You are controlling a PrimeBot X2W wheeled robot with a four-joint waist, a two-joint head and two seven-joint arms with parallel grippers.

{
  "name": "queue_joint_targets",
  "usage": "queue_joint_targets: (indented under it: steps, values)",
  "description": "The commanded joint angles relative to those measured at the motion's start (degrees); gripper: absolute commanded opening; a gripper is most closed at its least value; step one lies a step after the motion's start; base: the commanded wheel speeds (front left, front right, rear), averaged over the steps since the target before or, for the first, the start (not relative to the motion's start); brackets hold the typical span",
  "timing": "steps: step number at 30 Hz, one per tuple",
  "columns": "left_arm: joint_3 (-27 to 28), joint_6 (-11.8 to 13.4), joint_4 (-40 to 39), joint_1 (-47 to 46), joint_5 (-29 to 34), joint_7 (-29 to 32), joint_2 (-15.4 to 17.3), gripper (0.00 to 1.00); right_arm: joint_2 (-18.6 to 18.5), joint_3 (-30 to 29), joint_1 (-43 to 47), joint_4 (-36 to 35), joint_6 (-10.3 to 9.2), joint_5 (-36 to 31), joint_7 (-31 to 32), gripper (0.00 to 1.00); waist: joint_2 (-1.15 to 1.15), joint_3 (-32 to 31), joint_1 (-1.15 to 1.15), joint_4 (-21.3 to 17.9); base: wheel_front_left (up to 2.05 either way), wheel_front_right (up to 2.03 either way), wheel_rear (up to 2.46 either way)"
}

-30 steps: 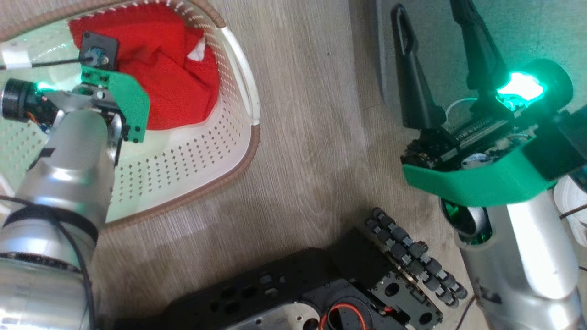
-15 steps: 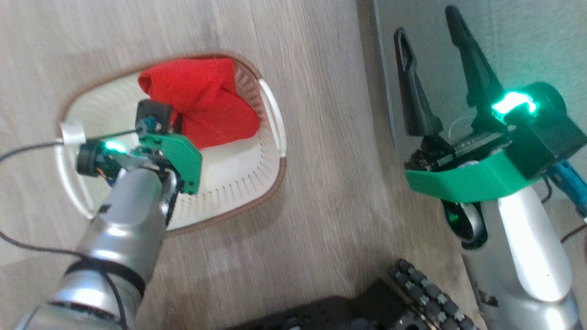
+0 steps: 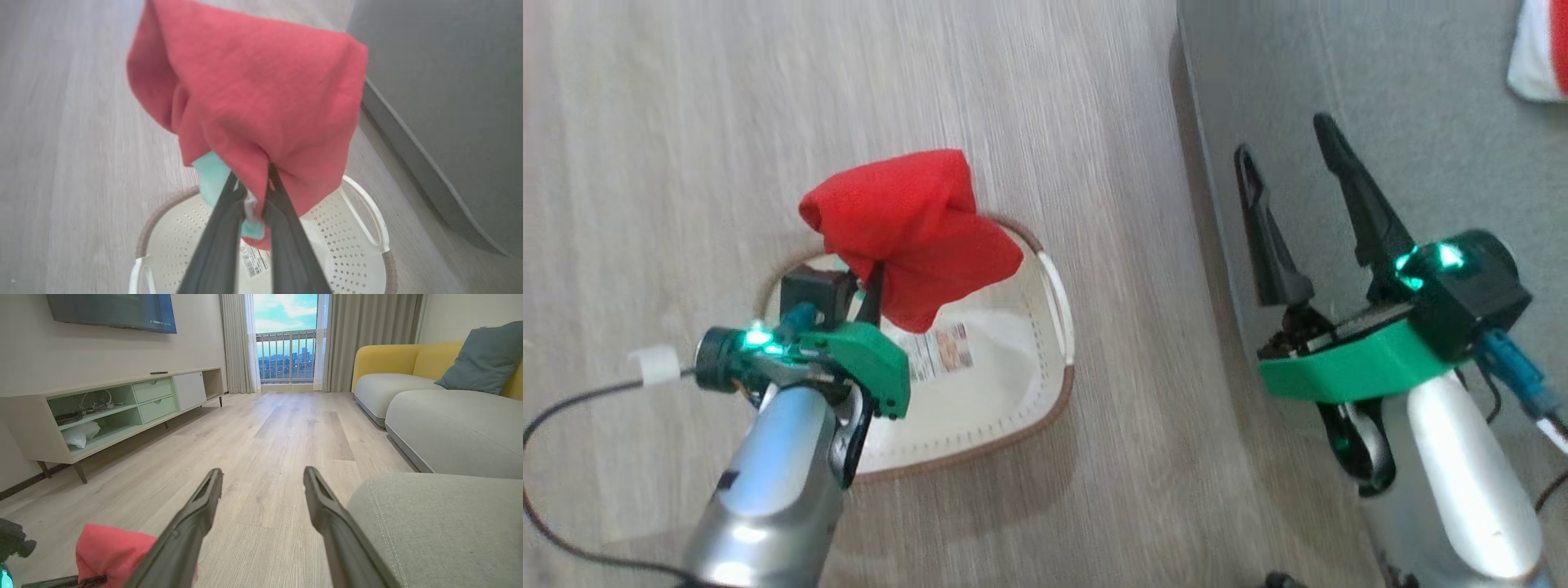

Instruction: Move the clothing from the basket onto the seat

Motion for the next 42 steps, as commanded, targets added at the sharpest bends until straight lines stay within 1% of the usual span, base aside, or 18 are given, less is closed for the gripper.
queue_joint_targets:
  steps: [1, 4, 12, 14, 21, 24, 26, 31, 37, 42]
  values:
    - [2.7, -0.3, -3.9, 1.3, 1.0, -0.8, 0.6, 0.00, -0.4, 1.0, 1.3, -1.5, -0.01, 0.6, -0.3, 1.00, -0.01, -5.1, 0.01, 1.7, 0.00, 0.00, 0.00]
    - [4.5, -0.5, -8.8, 4.0, 2.3, -0.8, 0.4, 0.00, -0.8, 1.0, 2.6, -1.1, -0.01, 0.9, -0.3, 1.00, -0.01, -7.8, 0.01, 2.3, 0.00, 0.00, 0.00]
    - [8.8, -1.4, -20.2, 9.3, 4.8, -0.8, -0.3, 0.00, -1.5, 1.8, 5.1, -0.5, -0.01, 1.1, -0.3, 1.00, -0.01, -12.6, 0.01, 3.3, 0.00, 0.00, 0.00]
    - [9.3, -1.6, -21.5, 10.0, 4.8, -0.8, -0.4, 0.00, -1.6, 2.0, 5.4, -0.4, -0.01, 1.1, -0.3, 1.00, -0.01, -13.4, 0.01, 3.4, 0.00, 0.00, 0.00]
    - [11.1, -1.8, -31.8, 14.1, 5.8, -0.8, -0.8, 0.00, -1.9, 1.8, 7.9, -0.2, -0.01, 1.4, -0.3, 1.00, -0.01, -17.5, 0.01, 3.6, 0.00, 0.00, 0.00]
    - [11.6, -1.9, -36.2, 14.9, 5.4, -0.8, -0.8, 0.00, -1.9, 1.7, 8.8, -0.3, -0.01, 1.4, -0.3, 1.00, -0.01, -18.5, 0.01, 3.8, 0.00, 0.00, 0.00]
    - [12.3, -1.5, -38.6, 15.2, 4.6, -0.8, -0.8, 0.00, -1.9, 1.8, 9.3, -0.3, -0.01, 1.4, -0.3, 1.00, -0.01, -19.1, 0.01, 3.8, 0.00, 0.00, 0.00]
    - [14.3, -1.2, -43.6, 15.1, 3.6, -0.8, -0.8, 0.00, -1.9, 2.3, 10.2, -0.6, -0.01, 1.5, -0.3, 1.00, -0.01, -20.0, 0.01, 4.0, 0.00, 0.00, 0.00]
    - [15.6, -1.7, -47.6, 13.8, 3.4, -0.8, -0.8, 0.00, -2.0, 3.2, 10.3, -1.2, -0.01, 1.7, -0.3, 1.00, -0.01, -20.2, 0.01, 4.2, 0.00, 0.00, 0.00]
    - [15.6, -2.3, -50.5, 12.8, 3.4, -0.8, -0.8, 0.00, -2.3, 4.5, 10.6, -2.4, -0.01, 1.9, -0.3, 1.00, -0.01, -20.0, 0.01, 4.3, 0.00, 0.00, 0.00]
